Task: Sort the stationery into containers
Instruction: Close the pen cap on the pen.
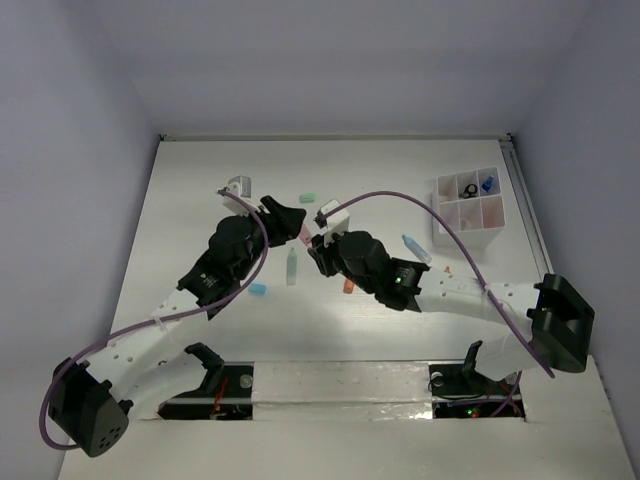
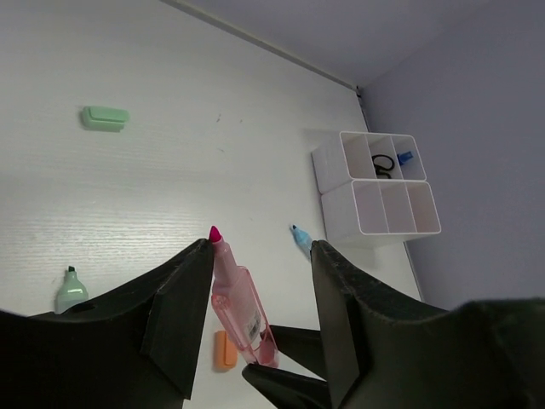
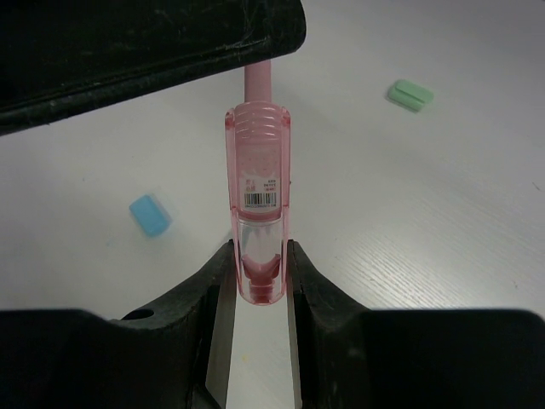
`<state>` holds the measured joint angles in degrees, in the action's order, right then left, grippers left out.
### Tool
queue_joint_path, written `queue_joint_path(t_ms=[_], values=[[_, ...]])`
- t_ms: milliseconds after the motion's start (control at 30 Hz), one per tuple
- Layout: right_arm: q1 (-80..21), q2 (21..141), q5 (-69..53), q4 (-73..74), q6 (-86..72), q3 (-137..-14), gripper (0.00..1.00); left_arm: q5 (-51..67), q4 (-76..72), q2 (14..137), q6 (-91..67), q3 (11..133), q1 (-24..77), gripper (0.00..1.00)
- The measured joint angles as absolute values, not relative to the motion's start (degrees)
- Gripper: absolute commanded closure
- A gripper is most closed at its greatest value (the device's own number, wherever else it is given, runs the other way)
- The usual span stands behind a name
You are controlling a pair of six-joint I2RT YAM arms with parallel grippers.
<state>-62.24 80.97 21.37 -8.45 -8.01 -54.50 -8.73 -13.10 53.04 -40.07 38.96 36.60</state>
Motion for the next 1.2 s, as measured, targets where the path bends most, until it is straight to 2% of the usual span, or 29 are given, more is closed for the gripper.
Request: queue_joint_path(t_ms=[233, 333, 900, 1200], values=[[-62.0, 80.9, 22.0, -9.6, -8.9, -53.7, 1.0, -8.8, -13.5, 53.9, -39.5, 39.0, 36.6, 0.58], [-62.0, 80.8, 22.1, -10.3, -9.2, -53.3, 1.0, -8.7, -13.6, 54.2, -39.4, 39.0, 36.6, 0.65], [-61.9, 79.1, 24.1, -14.9, -12.1, -50.5, 1.0, -9.2, -14.0, 55.4, -38.4, 38.0, 36.6, 0.64], [-61.9, 79.1, 22.0, -15.6, -12.7, -50.4, 1.0, -9.1, -17.6, 55.7, -38.1, 37.0, 36.6, 0.76]])
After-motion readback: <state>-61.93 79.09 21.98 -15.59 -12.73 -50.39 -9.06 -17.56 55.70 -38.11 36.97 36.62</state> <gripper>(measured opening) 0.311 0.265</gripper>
